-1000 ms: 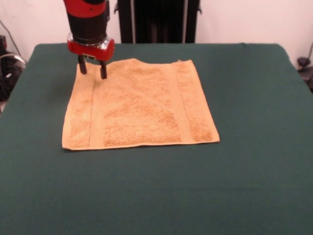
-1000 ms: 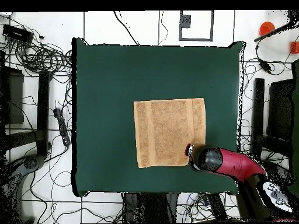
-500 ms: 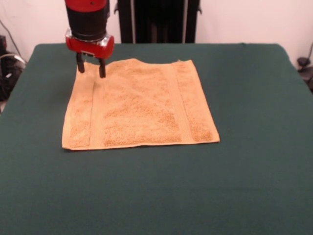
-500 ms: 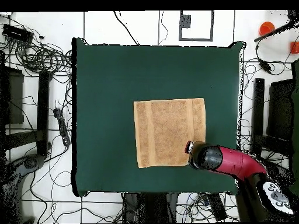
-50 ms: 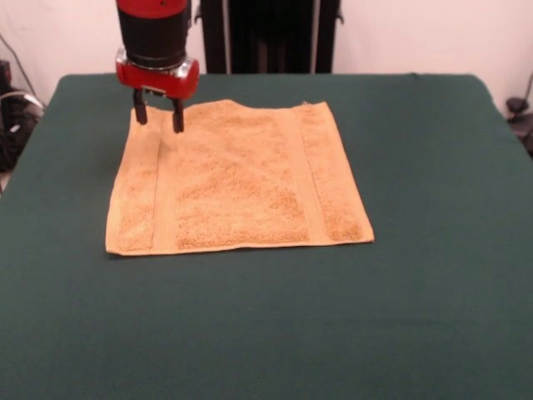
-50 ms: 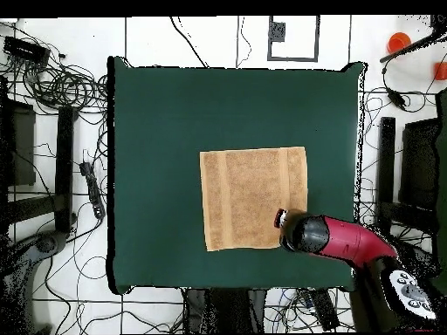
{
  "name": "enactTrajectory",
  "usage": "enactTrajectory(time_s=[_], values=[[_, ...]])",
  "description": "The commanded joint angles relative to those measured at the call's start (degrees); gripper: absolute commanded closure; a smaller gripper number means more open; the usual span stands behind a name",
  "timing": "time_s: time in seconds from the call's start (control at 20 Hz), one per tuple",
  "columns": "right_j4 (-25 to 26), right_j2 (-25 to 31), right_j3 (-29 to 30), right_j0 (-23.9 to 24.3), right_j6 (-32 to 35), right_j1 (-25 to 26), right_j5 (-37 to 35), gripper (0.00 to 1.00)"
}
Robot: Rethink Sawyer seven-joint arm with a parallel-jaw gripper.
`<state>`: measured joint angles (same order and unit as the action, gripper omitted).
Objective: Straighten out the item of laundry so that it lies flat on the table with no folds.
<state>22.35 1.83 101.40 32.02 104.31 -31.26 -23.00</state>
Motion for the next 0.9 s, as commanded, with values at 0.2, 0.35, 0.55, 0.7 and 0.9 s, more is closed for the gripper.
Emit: enactTrajectory(time_s=[0.2, 0.35, 0.55, 0.7, 0.9], values=[[-2.75, 3.92, 1.94, -3.46, 7.00, 1.73, -0.18, 0.00], [-3.07, 3.46, 2.06, -3.60, 7.56, 1.79, -0.19, 0.00], [-2.80, 3.35, 2.81, -3.60, 7.52, 1.56, 0.62, 0.00], [-2.78, 3.13, 2.85, -3.99, 7.80, 1.53, 0.64, 0.00], [-2.90, 3.07, 2.28, -4.01, 7.59, 1.58, -0.08, 0.00]])
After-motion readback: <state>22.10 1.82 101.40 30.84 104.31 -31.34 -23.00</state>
